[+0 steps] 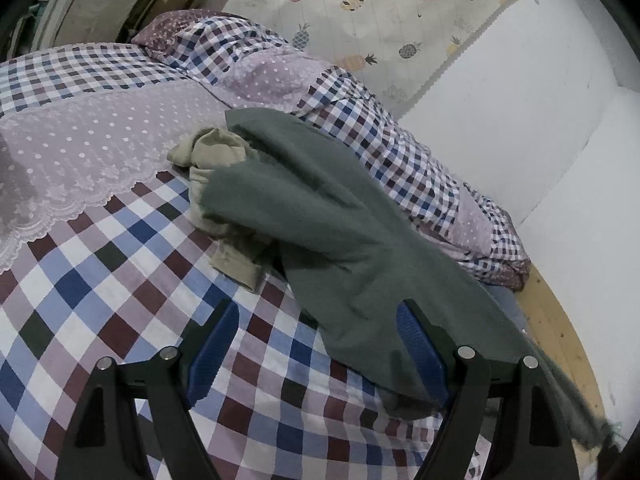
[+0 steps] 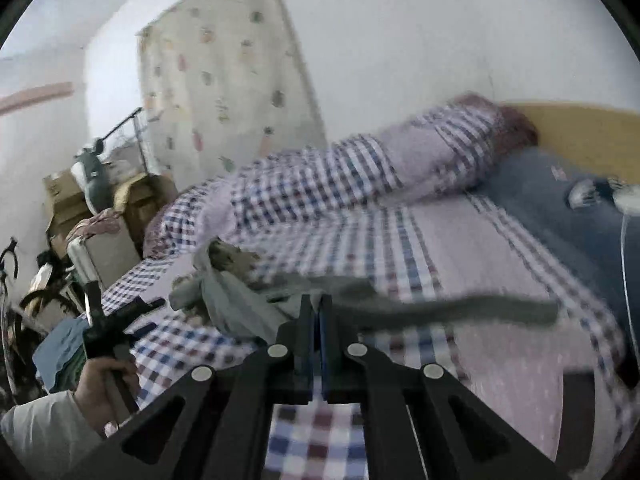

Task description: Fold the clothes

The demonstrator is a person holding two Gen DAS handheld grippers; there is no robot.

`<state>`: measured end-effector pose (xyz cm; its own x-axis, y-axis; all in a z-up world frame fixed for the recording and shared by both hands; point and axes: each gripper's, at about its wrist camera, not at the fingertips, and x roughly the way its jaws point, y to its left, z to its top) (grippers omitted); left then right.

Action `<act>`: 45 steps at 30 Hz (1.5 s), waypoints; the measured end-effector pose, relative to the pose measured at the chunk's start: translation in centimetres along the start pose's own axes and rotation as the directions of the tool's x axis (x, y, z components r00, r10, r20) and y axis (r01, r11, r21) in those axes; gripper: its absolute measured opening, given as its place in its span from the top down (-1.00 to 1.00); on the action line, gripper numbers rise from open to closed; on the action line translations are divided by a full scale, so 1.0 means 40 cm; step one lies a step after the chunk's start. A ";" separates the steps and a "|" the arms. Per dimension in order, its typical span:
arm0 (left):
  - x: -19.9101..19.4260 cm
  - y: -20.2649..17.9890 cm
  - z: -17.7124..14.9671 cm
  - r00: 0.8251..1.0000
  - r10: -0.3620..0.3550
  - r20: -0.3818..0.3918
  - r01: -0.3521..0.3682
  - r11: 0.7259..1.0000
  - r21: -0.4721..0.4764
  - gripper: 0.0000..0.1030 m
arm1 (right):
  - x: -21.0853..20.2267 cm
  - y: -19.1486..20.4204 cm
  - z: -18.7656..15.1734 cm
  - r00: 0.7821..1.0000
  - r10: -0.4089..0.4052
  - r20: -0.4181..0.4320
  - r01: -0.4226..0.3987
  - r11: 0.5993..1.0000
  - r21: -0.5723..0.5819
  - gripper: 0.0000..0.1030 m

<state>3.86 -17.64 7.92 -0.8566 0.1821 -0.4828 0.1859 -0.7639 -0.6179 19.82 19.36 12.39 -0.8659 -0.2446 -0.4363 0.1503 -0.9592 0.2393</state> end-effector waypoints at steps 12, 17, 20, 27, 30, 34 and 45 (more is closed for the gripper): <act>0.001 -0.035 -0.013 0.999 -0.026 -0.019 0.026 0.999 0.043 -0.64 | 0.034 0.137 -0.266 0.895 0.259 -0.364 -0.255 0.965 0.060 1.00; 0.007 -0.050 -0.030 0.993 -0.101 -0.065 0.102 0.995 0.019 -0.64 | 0.025 0.153 -0.324 0.864 0.348 -0.364 -0.310 0.937 0.158 0.99; 0.005 -0.051 -0.052 0.987 -0.123 -0.101 0.123 0.992 -0.003 -0.64 | 0.041 0.146 -0.369 0.851 0.388 -0.354 -0.318 0.917 0.241 1.00; -0.071 -0.022 -0.126 0.973 -0.153 -0.170 0.146 0.988 -0.054 -0.64 | 0.072 0.264 -0.428 0.777 0.485 -0.402 -0.438 0.875 0.207 1.00; -0.124 -0.003 -0.149 0.975 -0.129 -0.179 0.126 0.992 -0.030 -0.64 | 0.079 0.322 -0.442 0.743 0.520 -0.422 -0.498 0.850 0.171 1.00; -0.212 0.045 -0.192 0.975 -0.119 -0.189 0.114 0.993 -0.039 -0.64 | 0.100 0.376 -0.465 0.689 0.544 -0.479 -0.549 0.823 0.144 0.98; -0.365 0.121 -0.355 0.951 -0.046 -0.306 0.036 0.999 -0.037 -0.64 | 0.046 0.409 -0.489 0.661 0.525 -0.537 -0.612 0.790 0.019 0.90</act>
<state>24.11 -15.21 3.17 -0.6760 0.3975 -0.6205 0.1724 -0.7334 -0.6576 30.02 0.44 -1.48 -0.2372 -0.7408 -0.6284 0.6400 -0.6058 0.4727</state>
